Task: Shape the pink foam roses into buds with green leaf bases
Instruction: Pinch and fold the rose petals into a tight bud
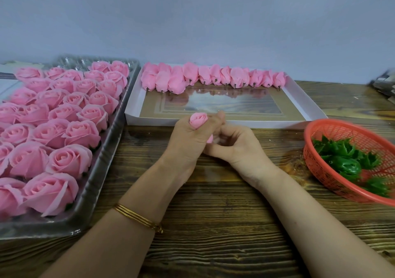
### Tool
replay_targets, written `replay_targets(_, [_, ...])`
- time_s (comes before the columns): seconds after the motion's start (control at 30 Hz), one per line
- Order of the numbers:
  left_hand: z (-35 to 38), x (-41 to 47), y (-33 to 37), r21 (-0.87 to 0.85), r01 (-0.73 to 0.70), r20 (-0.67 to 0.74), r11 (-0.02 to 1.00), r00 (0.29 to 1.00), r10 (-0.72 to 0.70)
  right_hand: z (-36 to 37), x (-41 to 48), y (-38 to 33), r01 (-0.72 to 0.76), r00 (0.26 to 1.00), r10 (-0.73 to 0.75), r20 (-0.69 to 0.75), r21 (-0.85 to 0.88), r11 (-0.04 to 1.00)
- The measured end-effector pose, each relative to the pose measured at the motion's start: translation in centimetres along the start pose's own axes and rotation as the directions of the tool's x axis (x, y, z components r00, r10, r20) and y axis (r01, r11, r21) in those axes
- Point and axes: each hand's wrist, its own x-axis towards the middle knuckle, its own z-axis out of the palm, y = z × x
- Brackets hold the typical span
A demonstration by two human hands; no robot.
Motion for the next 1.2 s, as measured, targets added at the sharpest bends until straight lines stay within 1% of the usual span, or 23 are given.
replay_targets(0.07, [-0.08, -0.02, 0.07, 0.017, 0.004, 0.030, 1.000, 1.000, -0.004, -0.17, -0.09, -0.11, -0.036, 0.999, 0.035, 0.035, 0.046, 0.998])
replay_targets(0.13, [-0.02, -0.03, 0.16, -0.001, 0.013, 0.010, 1.000, 1.000, -0.013, -0.20, -0.06, -0.11, -0.041, 0.999, 0.039, 0.027, 0.053, 0.998])
replay_targets(0.27, [0.32, -0.01, 0.18, -0.050, 0.029, -0.083, 0.998, 0.996, -0.033, 0.40, 0.12, 0.15, -0.001, 0.999, -0.003, -0.051, -0.070, 0.998])
replay_targets(0.37, [0.46, -0.09, 0.10, -0.072, 0.022, -0.096, 0.997, 0.995, -0.029, 0.75, 0.08, 0.20, 0.056, 0.990, -0.076, -0.120, -0.167, 0.984])
replay_targets(0.43, [0.41, -0.08, 0.02, -0.067, 0.020, -0.091, 0.998, 0.996, -0.026, 0.63, 0.07, 0.34, 0.071, 0.986, -0.096, -0.139, -0.177, 0.982])
replay_targets(0.5, [0.26, 0.05, -0.01, -0.068, 0.017, -0.080, 0.998, 0.997, -0.023, 0.49, 0.05, 0.31, 0.072, 0.988, -0.091, -0.128, -0.148, 0.986])
replay_targets(0.57, [0.08, 0.21, -0.03, -0.062, 0.015, -0.060, 0.998, 0.998, -0.019, 0.35, 0.07, 0.17, 0.062, 0.994, -0.069, -0.086, -0.078, 0.995])
replay_targets(0.67, [-0.15, 0.24, -0.11, -0.028, 0.021, -0.008, 0.999, 1.000, -0.022, 0.11, -0.01, -0.24, -0.004, 1.000, 0.004, -0.002, 0.053, 0.999])
replay_targets(0.73, [-0.17, 0.23, -0.14, -0.026, 0.028, -0.003, 0.999, 1.000, -0.028, -0.02, -0.02, -0.42, -0.040, 0.999, 0.039, 0.010, 0.113, 0.993])
replay_targets(0.8, [-0.10, 0.26, -0.14, -0.046, 0.030, -0.052, 0.998, 0.998, -0.032, 0.08, 0.02, -0.36, -0.031, 0.999, 0.032, -0.017, 0.078, 0.997])
replay_targets(0.87, [0.02, 0.27, -0.11, -0.062, 0.033, -0.097, 0.998, 0.995, -0.039, 0.43, 0.02, -0.19, 0.000, 0.999, 0.000, -0.052, -0.006, 1.000])
replay_targets(0.97, [0.26, 0.19, -0.03, -0.099, 0.038, -0.102, 0.994, 0.994, -0.048, 0.69, 0.03, -0.08, 0.059, 0.992, -0.065, -0.106, -0.056, 0.997])
replay_targets(1.03, [0.28, 0.16, 0.06, -0.097, 0.031, -0.084, 0.995, 0.996, -0.039, 0.57, 0.06, -0.09, 0.057, 0.993, -0.061, -0.098, -0.046, 0.997])
replay_targets(1.2, [0.05, 0.09, 0.07, -0.005, 0.026, -0.019, 1.000, 0.999, -0.026, -0.03, 0.14, 0.08, -0.024, 1.000, 0.024, -0.002, 0.041, 0.999])
